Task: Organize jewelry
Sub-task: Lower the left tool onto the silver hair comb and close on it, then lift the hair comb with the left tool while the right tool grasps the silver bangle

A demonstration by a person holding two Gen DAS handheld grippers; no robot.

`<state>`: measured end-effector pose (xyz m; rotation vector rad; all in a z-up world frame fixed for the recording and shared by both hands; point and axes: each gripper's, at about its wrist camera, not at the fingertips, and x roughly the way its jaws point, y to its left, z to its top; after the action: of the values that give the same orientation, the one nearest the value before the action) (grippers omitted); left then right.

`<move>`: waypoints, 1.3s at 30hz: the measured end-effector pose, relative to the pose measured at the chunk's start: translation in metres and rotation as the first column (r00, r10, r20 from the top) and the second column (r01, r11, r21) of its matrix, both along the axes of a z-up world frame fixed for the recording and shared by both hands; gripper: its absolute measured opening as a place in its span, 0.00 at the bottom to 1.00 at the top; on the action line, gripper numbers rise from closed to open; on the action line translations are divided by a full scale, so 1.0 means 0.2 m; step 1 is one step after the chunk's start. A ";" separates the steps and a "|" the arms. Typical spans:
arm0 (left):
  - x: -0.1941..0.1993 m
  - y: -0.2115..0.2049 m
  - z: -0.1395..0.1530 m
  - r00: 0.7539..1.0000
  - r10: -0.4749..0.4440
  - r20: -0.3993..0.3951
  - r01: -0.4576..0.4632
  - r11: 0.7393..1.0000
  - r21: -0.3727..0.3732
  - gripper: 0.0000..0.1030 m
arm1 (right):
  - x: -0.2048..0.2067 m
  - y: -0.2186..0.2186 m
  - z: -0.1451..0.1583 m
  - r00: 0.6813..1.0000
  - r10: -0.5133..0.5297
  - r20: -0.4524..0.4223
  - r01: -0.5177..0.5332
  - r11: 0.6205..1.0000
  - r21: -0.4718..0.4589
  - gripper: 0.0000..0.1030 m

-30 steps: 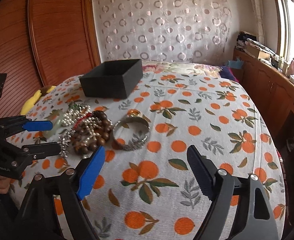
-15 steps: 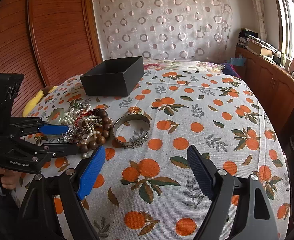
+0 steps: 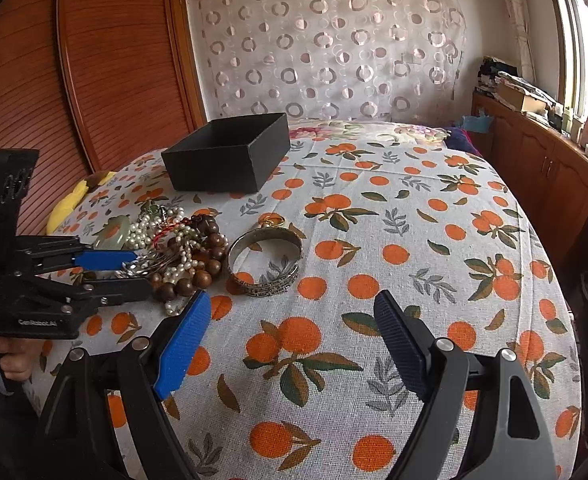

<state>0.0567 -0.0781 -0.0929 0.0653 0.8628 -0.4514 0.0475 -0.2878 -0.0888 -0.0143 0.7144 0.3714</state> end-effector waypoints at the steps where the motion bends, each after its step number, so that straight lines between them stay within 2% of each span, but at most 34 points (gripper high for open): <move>1: -0.01 0.01 0.00 1.000 0.005 0.003 -0.005 1.000 -0.003 0.45 | 0.00 0.00 0.00 1.000 0.000 -0.001 0.000 1.000 -0.002 0.83; 10: -0.08 0.06 0.07 0.999 0.025 0.044 -0.024 0.999 -0.039 0.44 | -0.01 0.01 0.00 1.000 0.004 -0.001 -0.004 1.000 -0.012 0.83; 14: -0.10 0.09 0.13 0.997 0.040 0.072 -0.036 0.998 -0.051 0.44 | 0.03 0.04 0.02 0.999 0.044 -0.016 -0.045 0.999 -0.019 0.82; 16: -0.10 0.10 0.14 0.995 0.047 0.083 -0.043 0.998 -0.052 0.44 | 0.05 0.06 0.05 0.998 0.062 -0.010 -0.062 0.997 -0.036 0.67; 17: -0.10 0.11 0.16 0.995 0.053 0.090 -0.049 0.998 -0.051 0.44 | 0.07 0.06 0.07 0.998 0.065 -0.006 -0.065 0.997 -0.048 0.65; 19: -0.09 0.12 0.18 0.993 0.063 0.104 -0.059 0.997 -0.044 0.44 | 0.11 0.08 0.09 0.997 0.080 -0.001 -0.080 0.995 -0.064 0.53; 22: -0.08 0.14 0.20 0.990 0.074 0.116 -0.070 0.997 -0.044 0.44 | 0.19 0.10 0.08 0.996 0.090 -0.028 -0.092 0.992 -0.083 0.40; 30: -0.03 0.16 0.24 0.987 0.084 0.136 -0.079 0.996 -0.037 0.44 | 0.39 0.15 0.01 0.983 0.156 -0.096 -0.168 0.977 -0.132 0.30; 32: -0.02 0.16 0.24 0.986 0.083 0.142 -0.079 0.996 -0.034 0.44 | 0.42 0.16 -0.01 0.978 0.174 -0.117 -0.191 0.971 -0.146 0.23; 34: 0.01 0.17 0.25 0.986 0.084 0.144 -0.080 0.996 -0.034 0.44 | 0.43 0.17 -0.04 0.974 0.184 -0.132 -0.206 0.963 -0.175 0.10; 39: 0.09 0.18 0.27 0.985 0.088 0.148 -0.085 0.996 -0.030 0.44 | 0.42 0.16 -0.05 0.966 0.222 -0.129 -0.242 0.955 -0.169 0.05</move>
<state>0.0743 -0.0429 -0.0393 0.0396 0.7100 -0.3702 0.1321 -0.2562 -0.0979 -0.2566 0.8565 0.5337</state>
